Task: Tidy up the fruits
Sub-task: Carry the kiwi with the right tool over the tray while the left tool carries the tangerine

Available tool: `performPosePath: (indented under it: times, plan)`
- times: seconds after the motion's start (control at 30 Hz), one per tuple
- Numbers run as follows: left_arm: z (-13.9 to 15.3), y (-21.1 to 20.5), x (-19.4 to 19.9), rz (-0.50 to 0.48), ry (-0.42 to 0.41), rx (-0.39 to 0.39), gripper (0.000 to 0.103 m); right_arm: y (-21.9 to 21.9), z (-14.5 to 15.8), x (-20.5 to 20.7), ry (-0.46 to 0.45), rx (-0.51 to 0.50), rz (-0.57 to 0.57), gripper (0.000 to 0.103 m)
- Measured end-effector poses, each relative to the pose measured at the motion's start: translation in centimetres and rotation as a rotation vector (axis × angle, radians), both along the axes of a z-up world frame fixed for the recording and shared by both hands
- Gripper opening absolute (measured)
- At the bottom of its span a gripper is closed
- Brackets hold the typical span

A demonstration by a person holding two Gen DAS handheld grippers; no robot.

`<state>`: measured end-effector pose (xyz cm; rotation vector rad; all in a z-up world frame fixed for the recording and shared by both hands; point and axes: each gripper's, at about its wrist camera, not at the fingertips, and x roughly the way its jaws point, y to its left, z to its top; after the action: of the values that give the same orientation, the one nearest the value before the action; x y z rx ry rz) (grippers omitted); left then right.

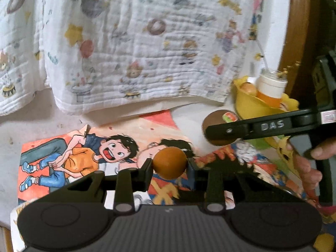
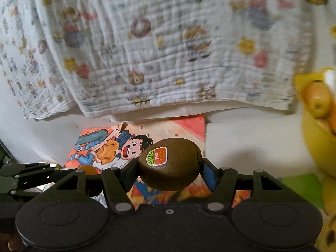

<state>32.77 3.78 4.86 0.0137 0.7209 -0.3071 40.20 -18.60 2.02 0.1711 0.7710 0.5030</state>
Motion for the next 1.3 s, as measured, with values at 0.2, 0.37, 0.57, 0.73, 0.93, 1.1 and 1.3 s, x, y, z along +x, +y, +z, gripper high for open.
performPosePath:
  times: [0.2, 0.37, 0.57, 0.73, 0.93, 1.1, 1.3]
  plan:
    - [0.5, -1.6, -3.3, -0.021, -0.002, -0.009, 0.037, -4.3, 1.5, -4.8, -0.028, 0.006, -0.048, 0.064]
    - [0.4, -3.4, -6.2, -0.055, -0.004, -0.021, 0.037, -6.7, 1.6, -8.5, -0.030, 0.006, -0.077, 0.064]
    - [-0.3, -4.6, -9.3, -0.089, 0.024, -0.033, 0.037, -8.4, 0.7, -12.6, -0.028, -0.001, -0.072, 0.064]
    - [-0.7, -6.4, -11.0, -0.126, 0.030, -0.028, 0.037, -8.7, -0.4, -15.3, -0.038, -0.015, -0.040, 0.065]
    - [-1.9, -8.9, -12.0, -0.198, 0.043, 0.022, 0.037, -9.4, -1.4, -17.3, -0.075, -0.069, 0.009, 0.064]
    - [-3.3, -10.5, -11.8, -0.244, 0.076, 0.087, 0.037, -10.2, -2.3, -17.9, -0.093, -0.113, 0.053, 0.065]
    - [-4.1, -11.9, -11.2, -0.283, 0.109, 0.147, 0.038, -10.3, -3.0, -17.8, -0.120, -0.164, 0.143, 0.065]
